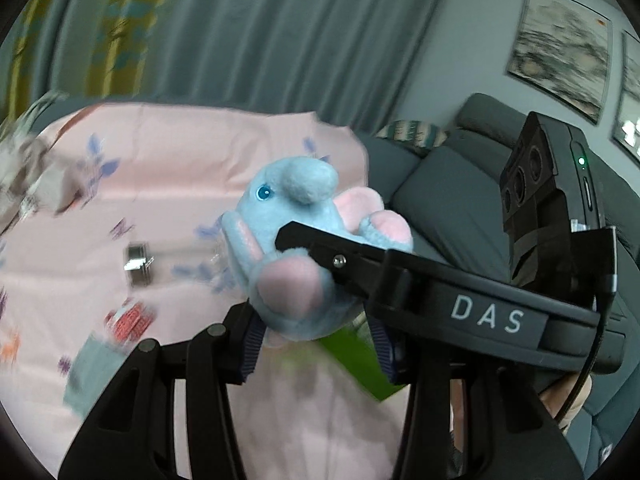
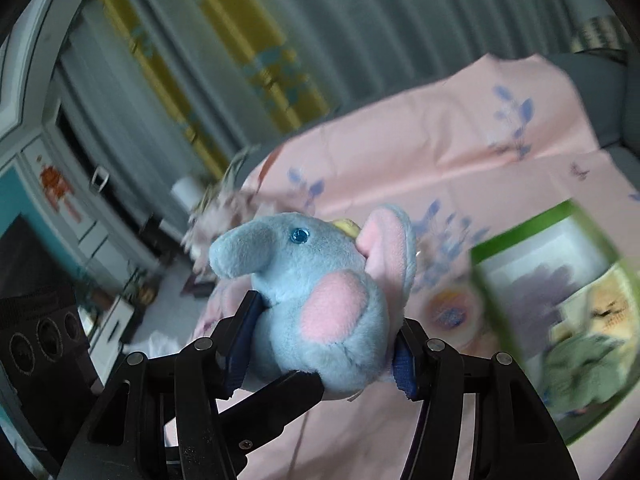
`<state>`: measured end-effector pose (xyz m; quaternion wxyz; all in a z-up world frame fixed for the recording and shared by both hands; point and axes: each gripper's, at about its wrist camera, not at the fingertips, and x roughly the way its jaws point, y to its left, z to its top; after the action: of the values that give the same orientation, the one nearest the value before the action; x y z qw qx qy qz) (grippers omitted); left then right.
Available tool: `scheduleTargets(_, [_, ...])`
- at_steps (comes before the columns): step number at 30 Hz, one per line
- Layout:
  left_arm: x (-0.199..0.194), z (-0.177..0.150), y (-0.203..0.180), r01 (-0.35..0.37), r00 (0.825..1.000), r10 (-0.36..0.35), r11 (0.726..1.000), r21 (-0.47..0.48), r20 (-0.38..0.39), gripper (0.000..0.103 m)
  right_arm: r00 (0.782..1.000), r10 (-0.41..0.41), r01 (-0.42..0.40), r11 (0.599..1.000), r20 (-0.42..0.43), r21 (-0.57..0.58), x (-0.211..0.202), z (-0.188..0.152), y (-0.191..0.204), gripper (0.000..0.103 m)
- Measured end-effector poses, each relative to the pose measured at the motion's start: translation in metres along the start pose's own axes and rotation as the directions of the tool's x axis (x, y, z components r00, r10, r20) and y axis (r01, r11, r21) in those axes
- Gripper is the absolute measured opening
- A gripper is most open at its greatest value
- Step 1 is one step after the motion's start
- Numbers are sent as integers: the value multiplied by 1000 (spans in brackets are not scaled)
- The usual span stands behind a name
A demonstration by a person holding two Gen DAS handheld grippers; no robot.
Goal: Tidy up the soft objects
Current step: 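Carry the blue elephant with the right gripper over the green box, then open the right gripper to drop the elephant into the box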
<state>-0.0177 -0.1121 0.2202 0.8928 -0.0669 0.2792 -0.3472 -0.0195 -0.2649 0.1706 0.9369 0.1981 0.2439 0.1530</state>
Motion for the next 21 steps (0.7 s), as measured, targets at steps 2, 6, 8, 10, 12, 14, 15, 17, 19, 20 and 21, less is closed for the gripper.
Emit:
scheduleTargets(2, [15, 9, -15, 44, 999, -45, 998, 38, 16, 45, 998, -31, 30, 999, 54, 22, -14, 10, -17, 59])
scheduleTargets(6, [47, 16, -38, 106, 994, -106, 990, 90, 0, 44, 991, -71, 59, 993, 112, 102, -27, 17, -60, 58])
scheduleTargets(8, [69, 17, -49, 127, 992, -125, 984, 123, -23, 44, 988, -91, 73, 988, 127, 140, -30, 18, -78, 58])
scheduleTargets(10, [88, 17, -56, 142, 989, -135, 981, 134, -56, 44, 985, -119, 94, 978, 123, 188, -29, 18, -102, 58])
scheduleTargets(12, [111, 14, -62, 157, 984, -144, 980, 125, -101, 44, 983, -145, 116, 965, 112, 235, -26, 18, -124, 58])
scheduleTargets(14, [135, 10, -68, 153, 980, -132, 979, 136, -149, 44, 982, -165, 132, 949, 95, 288, -20, 14, -146, 57])
scheduleTargets(15, [144, 7, -71, 147, 979, -123, 979, 142, -165, 44, 983, -166, 131, 938, 82, 321, -14, 11, -160, 57])
scheduleTargets(17, [165, 1, -73, 138, 974, -106, 979, 152, -201, 44, 986, -159, 125, 919, 60, 374, -5, 6, -181, 56])
scheduleTargets(19, [185, -5, -72, 131, 967, -93, 979, 153, -236, 44, 988, -149, 118, 898, 38, 425, 3, 1, -200, 56])
scheduleTargets(20, [191, -8, -72, 127, 964, -86, 980, 153, -250, 44, 989, -144, 118, 884, 23, 453, 8, -1, -210, 56])
scheduleTargets(21, [198, -10, -74, 121, 961, -77, 981, 154, -265, 44, 989, -145, 123, 873, 10, 472, 12, -3, -217, 56])
